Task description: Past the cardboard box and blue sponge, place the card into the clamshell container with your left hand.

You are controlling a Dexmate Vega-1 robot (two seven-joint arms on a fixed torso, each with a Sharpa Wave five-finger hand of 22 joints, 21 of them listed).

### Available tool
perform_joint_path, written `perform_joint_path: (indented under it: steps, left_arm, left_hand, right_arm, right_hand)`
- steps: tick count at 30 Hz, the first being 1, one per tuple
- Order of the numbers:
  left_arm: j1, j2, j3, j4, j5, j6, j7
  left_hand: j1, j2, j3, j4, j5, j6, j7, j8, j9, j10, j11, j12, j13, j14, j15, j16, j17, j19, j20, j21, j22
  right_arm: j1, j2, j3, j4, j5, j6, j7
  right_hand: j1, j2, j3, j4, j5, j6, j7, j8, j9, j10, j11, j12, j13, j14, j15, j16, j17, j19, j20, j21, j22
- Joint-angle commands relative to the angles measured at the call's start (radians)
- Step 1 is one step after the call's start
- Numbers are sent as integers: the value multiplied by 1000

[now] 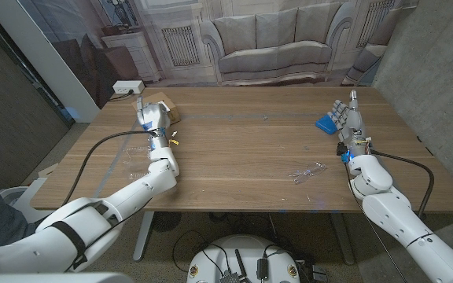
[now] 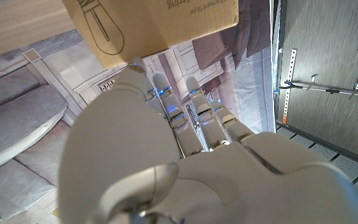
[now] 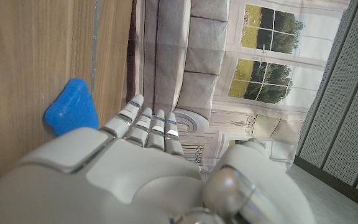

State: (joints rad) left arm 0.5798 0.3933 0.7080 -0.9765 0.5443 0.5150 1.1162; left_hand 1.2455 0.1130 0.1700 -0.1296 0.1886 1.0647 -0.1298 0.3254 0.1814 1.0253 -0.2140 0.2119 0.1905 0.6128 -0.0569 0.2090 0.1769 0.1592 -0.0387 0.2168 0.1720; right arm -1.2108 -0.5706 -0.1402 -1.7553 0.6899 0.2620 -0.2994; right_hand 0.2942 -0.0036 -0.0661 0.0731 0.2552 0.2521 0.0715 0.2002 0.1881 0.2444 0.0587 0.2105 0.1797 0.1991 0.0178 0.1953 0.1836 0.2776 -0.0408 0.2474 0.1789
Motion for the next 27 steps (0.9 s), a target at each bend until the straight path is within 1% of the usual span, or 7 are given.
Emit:
perform_joint_path:
  steps: [1, 10, 13, 16, 18, 22, 27]
  left_arm:
    - [10, -24, -42, 10, 43, -24, 1]
    - [14, -6, -20, -14, 16, -19, 1]
    - [21, 24, 6, -57, -4, -5, -29]
    - [23, 33, 27, -67, -13, 5, -14]
    - [26, 38, 38, -74, -20, 8, -9]
    - [23, 38, 51, -69, -35, 16, 1]
    - [24, 26, 42, -54, -19, 26, 1]
  left_hand:
    - [7, 1, 11, 3, -1, 35, 6, 11, 1, 39, 0, 6, 1, 37, -140, 4, 0, 22, -40, 0, 2]
    - [6, -2, 16, 5, -1, 46, 9, 8, 1, 64, 1, -2, 1, 73, -143, -1, -1, 33, -59, -6, 1]
    - [-28, -31, 2, 21, -5, -48, -5, -39, 6, -33, 2, -35, 2, 35, -122, -27, -1, 16, -33, -19, 3]
    - [-81, -75, -30, 39, 0, -155, -23, -94, 6, -138, 0, -38, 4, -14, -108, -29, 2, -7, -25, -23, 5]
    - [-92, -86, -38, 43, 5, -201, -23, -113, 8, -191, 0, -40, 5, -40, -95, -31, 3, -19, -24, -25, 5]
    - [-100, -94, -44, 45, 14, -265, -20, -130, 11, -257, 2, -40, 6, -80, -85, -31, 3, -38, -18, -26, 5]
    - [-101, -94, -44, 45, 16, -280, -14, -131, 12, -270, 1, -36, 7, -95, -76, -32, 3, -47, -12, -27, 5]
  right_arm:
    - [-11, -3, 9, -1, 5, 5, 1]
    - [-20, -4, 12, -7, 2, 10, 1]
    - [-22, -3, 13, -10, 2, 12, 0]
    - [-23, -3, 14, -13, 0, 11, -2]
    - [-25, -4, 14, -18, -1, 8, -6]
    - [-27, -6, 15, -25, -4, 3, -10]
    - [-27, -7, 16, -27, -2, 0, -9]
  right_hand:
    - [0, 6, -8, -3, -3, 8, 2, -3, 2, 7, -1, 0, 5, 9, 2, -4, 4, 11, -7, -2, 5]
    - [0, 6, -9, -3, -3, 8, 1, -3, 2, 8, 0, 0, 5, 11, 1, -4, 4, 11, -6, -5, 5]
    - [0, 6, -10, -3, -3, 7, 0, -3, 2, 8, -3, 0, 5, 10, 2, -4, 4, 11, -6, -5, 5]
    - [0, 6, -10, -3, -3, 8, 1, -3, 2, 8, -2, 0, 5, 10, 2, -4, 4, 11, -6, -6, 5]
    - [0, 6, -10, -3, -3, 8, 0, -3, 2, 8, -1, 0, 5, 10, 1, -4, 4, 11, -6, -7, 5]
    - [-1, 6, -11, -3, -3, 8, 0, -3, 2, 8, -2, -1, 5, 9, 1, -4, 4, 12, -5, -7, 5]
    - [-1, 6, -12, -3, -3, 9, 0, -3, 2, 7, -4, -1, 5, 10, 1, -4, 4, 12, -5, -8, 5]
